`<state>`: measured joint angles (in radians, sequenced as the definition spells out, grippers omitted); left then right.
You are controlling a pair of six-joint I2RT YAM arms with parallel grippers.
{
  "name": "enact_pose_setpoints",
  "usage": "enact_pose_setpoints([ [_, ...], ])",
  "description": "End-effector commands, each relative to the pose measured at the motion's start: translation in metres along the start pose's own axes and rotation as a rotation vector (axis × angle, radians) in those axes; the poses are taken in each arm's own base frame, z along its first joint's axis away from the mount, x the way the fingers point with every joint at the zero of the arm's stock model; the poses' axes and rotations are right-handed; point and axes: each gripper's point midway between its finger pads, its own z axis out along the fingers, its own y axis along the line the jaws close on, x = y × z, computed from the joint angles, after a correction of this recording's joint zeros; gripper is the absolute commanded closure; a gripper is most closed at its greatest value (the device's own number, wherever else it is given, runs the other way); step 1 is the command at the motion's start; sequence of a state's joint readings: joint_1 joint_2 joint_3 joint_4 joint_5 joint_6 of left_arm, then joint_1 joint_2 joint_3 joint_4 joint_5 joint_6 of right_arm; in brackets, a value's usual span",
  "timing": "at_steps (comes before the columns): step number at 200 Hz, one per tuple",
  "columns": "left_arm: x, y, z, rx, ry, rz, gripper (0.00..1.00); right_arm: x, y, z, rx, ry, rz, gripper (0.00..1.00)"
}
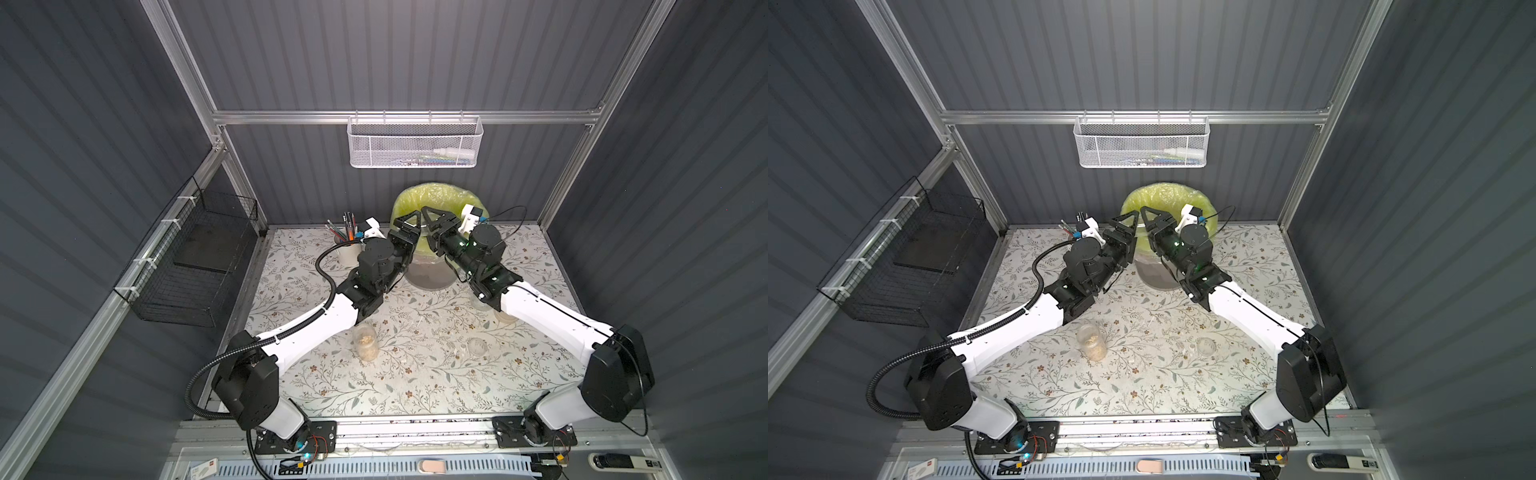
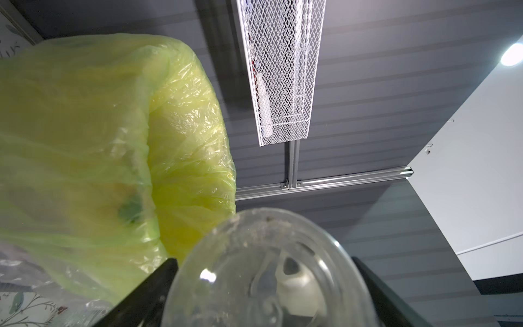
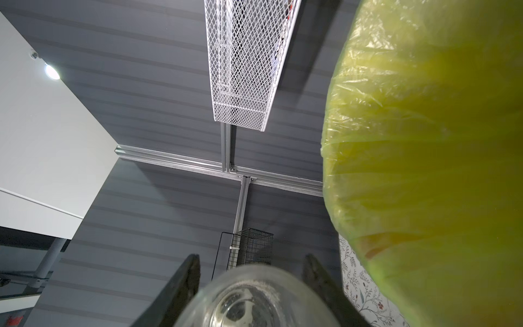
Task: Empty expired oatmeal from jars
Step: Place the jar at the center of the board.
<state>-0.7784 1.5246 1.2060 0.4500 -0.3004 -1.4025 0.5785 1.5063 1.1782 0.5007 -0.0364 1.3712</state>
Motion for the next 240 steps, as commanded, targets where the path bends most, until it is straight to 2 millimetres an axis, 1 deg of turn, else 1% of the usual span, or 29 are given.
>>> enact_pose_setpoints([
  [1, -0.01, -0.01, -0.011, 0.011, -0.04, 0.031, 0.0, -0.002, 0.013, -0.008, -0.02, -0.013, -0.034, 0.59],
  [38, -0.013, -0.004, -0.015, 0.008, -0.061, 0.004, 0.0, -0.005, 0.015, -0.018, 0.0, -0.03, -0.064, 0.6],
  [65, -0.018, 0.0, -0.024, -0.006, -0.078, 0.006, 0.0, -0.007, 0.015, -0.027, 0.01, -0.037, -0.074, 0.6],
  [87, -0.024, 0.009, -0.033, -0.031, -0.103, 0.007, 0.0, -0.006, 0.012, -0.035, 0.025, -0.033, -0.079, 0.6],
  [125, -0.035, 0.01, -0.056, -0.079, -0.123, 0.07, 0.0, -0.009, 0.005, -0.061, 0.061, -0.056, -0.117, 0.59],
  [151, -0.041, 0.028, -0.07, -0.138, -0.136, 0.104, 0.0, -0.013, 0.005, -0.082, 0.064, -0.083, -0.134, 0.59],
  [166, -0.043, 0.034, -0.075, -0.161, -0.13, 0.131, 0.0, -0.013, 0.005, -0.092, 0.088, -0.075, -0.165, 0.59],
  [172, -0.042, 0.036, -0.077, -0.173, -0.124, 0.148, 0.0, -0.012, 0.002, -0.096, 0.106, -0.066, -0.18, 0.59],
  [175, -0.043, 0.037, -0.079, -0.182, -0.122, 0.158, 0.0, -0.011, -0.003, -0.097, 0.125, -0.06, -0.187, 0.59],
  [177, -0.043, 0.039, -0.079, -0.19, -0.121, 0.166, 0.0, -0.011, 0.003, -0.102, 0.114, -0.062, -0.191, 0.59],
  [179, -0.043, 0.04, -0.08, -0.199, -0.12, 0.172, 0.0, -0.011, 0.004, -0.105, 0.115, -0.061, -0.195, 0.59],
  [201, -0.049, 0.057, -0.091, -0.267, -0.132, 0.219, 0.0, -0.012, -0.016, -0.13, 0.178, -0.065, -0.227, 0.58],
  [211, -0.051, 0.068, -0.096, -0.296, -0.136, 0.221, 0.0, -0.012, -0.026, -0.142, 0.203, -0.069, -0.238, 0.58],
  [224, -0.052, 0.077, -0.098, -0.32, -0.121, 0.244, 0.0, -0.012, -0.035, -0.158, 0.225, -0.077, -0.254, 0.58],
  [240, -0.048, 0.085, -0.098, -0.355, -0.088, 0.291, 0.0, -0.012, -0.05, -0.174, 0.276, -0.079, -0.279, 0.57],
])
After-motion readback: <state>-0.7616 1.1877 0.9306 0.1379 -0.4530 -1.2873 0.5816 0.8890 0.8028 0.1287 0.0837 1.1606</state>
